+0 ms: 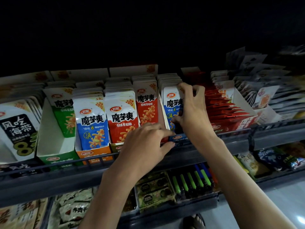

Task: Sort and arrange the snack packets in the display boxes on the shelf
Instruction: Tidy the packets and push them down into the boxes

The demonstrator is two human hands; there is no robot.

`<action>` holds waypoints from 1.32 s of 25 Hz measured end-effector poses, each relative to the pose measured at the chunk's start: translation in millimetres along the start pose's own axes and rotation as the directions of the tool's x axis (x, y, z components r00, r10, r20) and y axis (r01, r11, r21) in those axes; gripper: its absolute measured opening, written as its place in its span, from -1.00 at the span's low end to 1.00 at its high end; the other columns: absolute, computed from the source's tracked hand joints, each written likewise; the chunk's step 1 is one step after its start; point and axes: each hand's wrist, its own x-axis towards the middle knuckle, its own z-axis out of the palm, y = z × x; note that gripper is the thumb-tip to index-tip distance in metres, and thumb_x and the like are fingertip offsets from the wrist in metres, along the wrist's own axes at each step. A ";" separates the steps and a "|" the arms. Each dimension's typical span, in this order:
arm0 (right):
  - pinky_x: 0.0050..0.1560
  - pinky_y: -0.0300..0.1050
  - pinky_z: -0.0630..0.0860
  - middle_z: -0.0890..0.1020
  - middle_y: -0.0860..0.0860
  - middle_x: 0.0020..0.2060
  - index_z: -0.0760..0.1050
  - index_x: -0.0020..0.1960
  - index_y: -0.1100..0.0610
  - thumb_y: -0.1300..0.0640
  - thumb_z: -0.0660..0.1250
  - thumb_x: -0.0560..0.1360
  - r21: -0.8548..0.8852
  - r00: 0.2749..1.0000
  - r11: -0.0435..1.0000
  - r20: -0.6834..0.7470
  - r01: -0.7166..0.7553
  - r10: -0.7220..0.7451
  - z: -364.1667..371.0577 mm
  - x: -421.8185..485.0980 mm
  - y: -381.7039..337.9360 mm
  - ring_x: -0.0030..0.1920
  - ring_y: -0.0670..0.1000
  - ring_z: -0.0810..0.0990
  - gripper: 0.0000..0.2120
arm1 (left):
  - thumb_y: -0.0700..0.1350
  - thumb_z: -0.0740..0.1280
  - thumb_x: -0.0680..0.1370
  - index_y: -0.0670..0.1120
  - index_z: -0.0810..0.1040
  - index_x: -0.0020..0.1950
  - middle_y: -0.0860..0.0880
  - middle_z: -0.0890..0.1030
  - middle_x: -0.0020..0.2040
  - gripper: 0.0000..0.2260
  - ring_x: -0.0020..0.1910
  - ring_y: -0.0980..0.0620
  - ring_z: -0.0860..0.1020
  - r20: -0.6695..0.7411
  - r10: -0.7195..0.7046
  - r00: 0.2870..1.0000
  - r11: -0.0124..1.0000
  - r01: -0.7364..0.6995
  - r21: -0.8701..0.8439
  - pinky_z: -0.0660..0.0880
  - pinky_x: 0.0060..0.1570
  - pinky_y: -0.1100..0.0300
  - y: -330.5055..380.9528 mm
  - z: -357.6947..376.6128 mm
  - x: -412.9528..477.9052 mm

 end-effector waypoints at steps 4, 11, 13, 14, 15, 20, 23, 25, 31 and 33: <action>0.01 -0.35 0.42 0.20 0.05 0.33 0.18 0.43 -0.05 0.40 0.55 0.28 0.036 0.999 0.999 -0.005 -0.035 0.035 -8.6 0.6 -5.0 0.20 -0.05 0.32 -0.09 | 0.14 0.28 0.57 0.17 0.54 0.26 0.20 0.55 0.17 -0.72 0.14 0.15 0.49 -0.043 0.000 0.999 0.997 -0.004 -0.080 0.49 0.11 0.04 1.0 -1.5 -2.7; -0.07 -0.46 0.42 0.49 -0.05 0.11 0.41 0.29 0.04 0.22 0.40 0.53 0.123 0.989 0.987 -0.123 0.103 -0.088 -26.4 -4.2 -43.0 -0.07 -0.23 0.44 -0.63 | 0.00 0.34 0.55 0.07 0.65 0.05 0.24 0.62 -0.10 -0.87 -0.17 0.32 0.56 -0.328 -0.183 0.927 0.924 0.048 -0.379 0.46 -0.16 0.44 -12.3 -41.4 -22.9; -0.14 -0.40 0.45 0.57 -0.11 -0.06 0.51 0.16 0.04 0.17 0.36 0.56 0.180 0.986 0.971 -0.084 0.160 -0.147 -26.7 -4.7 -59.6 -0.11 -0.20 0.52 -0.81 | 0.01 0.33 0.56 0.08 0.66 -0.08 0.24 0.64 -0.19 -0.88 -0.18 0.30 0.58 -0.361 -0.372 0.855 0.816 0.117 -0.566 0.43 -0.22 0.43 -28.7 -58.4 -33.4; -0.15 -0.39 0.45 0.59 -0.10 -0.09 0.55 0.12 0.04 0.18 0.35 0.57 0.193 0.980 0.961 -0.068 0.197 -0.187 -25.9 -4.8 -68.6 -0.11 -0.19 0.53 -0.86 | 0.01 0.33 0.57 0.06 0.64 -0.18 0.23 0.62 -0.27 -0.84 -0.23 0.26 0.57 -0.384 -0.448 0.807 0.776 0.137 -0.616 0.41 -0.26 0.38 -39.7 -65.0 -38.2; -0.15 -0.36 0.45 0.61 -0.08 -0.09 0.57 0.09 0.05 0.19 0.34 0.57 0.199 0.971 0.950 -0.055 0.239 -0.232 -23.8 -5.0 -77.5 -0.11 -0.17 0.53 -0.88 | 0.01 0.32 0.58 0.04 0.59 -0.27 0.19 0.59 -0.35 -0.77 -0.29 0.22 0.53 -0.407 -0.505 0.761 0.760 0.168 -0.628 0.39 -0.30 0.32 -52.0 -70.0 -43.2; -0.11 -0.35 0.43 0.61 -0.06 -0.02 0.59 0.11 0.06 0.17 0.33 0.57 0.247 0.931 0.913 0.085 0.325 -0.354 0.4 -10.3 -122.0 -0.04 -0.17 0.52 -0.86 | -0.04 0.32 0.56 0.03 0.59 -0.27 0.09 0.62 -0.27 -0.79 -0.21 0.03 0.55 -0.371 -0.670 0.644 0.722 0.445 -0.530 0.41 -0.24 0.12 -101.0 -80.0 -65.8; 0.01 -0.20 0.49 0.58 -0.09 0.13 0.57 0.20 0.04 0.12 0.35 0.55 0.191 0.900 0.901 0.129 0.390 -0.417 21.8 -13.5 -148.4 0.02 -0.14 0.56 -0.77 | 0.00 0.33 0.53 0.07 0.60 -0.16 0.05 0.65 -0.21 -0.90 -0.13 -0.07 0.58 -0.361 -0.692 0.625 0.719 0.557 -0.415 0.52 -0.13 0.04 -110.4 -81.7 -75.3; 0.07 -0.04 0.52 0.52 -0.08 0.24 0.50 0.31 0.05 0.11 0.34 0.55 0.111 0.885 0.904 0.185 0.413 -0.427 36.0 -14.3 -162.0 0.08 -0.02 0.59 -0.67 | 0.02 0.34 0.53 0.10 0.58 -0.16 0.02 0.65 -0.20 -0.92 -0.13 -0.10 0.58 -0.348 -0.689 0.636 0.724 0.578 -0.376 0.52 -0.14 0.03 -112.0 -84.6 -78.3; -0.09 -0.03 0.35 0.39 -0.02 0.23 0.33 0.34 0.02 0.08 0.32 0.52 -0.176 0.903 0.914 0.303 0.366 -0.303 63.2 -15.3 -174.3 -0.03 0.17 0.54 -0.59 | 0.08 0.39 0.52 0.13 0.52 -0.03 0.15 0.53 -0.27 -0.90 -0.29 0.15 0.46 -0.238 -0.698 0.676 0.715 0.634 -0.296 0.31 -0.30 0.18 -109.4 -92.0 -81.0; -0.08 -0.01 0.34 0.39 -0.01 0.24 0.33 0.37 0.02 0.09 0.30 0.54 -0.198 0.920 0.919 0.270 0.340 -0.283 64.9 -16.9 -176.7 -0.03 0.18 0.53 -0.59 | 0.10 0.40 0.51 0.14 0.51 0.00 0.16 0.55 -0.24 -0.87 -0.29 0.21 0.45 -0.208 -0.698 0.686 0.712 0.634 -0.302 0.29 -0.33 0.19 -112.0 -92.7 -81.6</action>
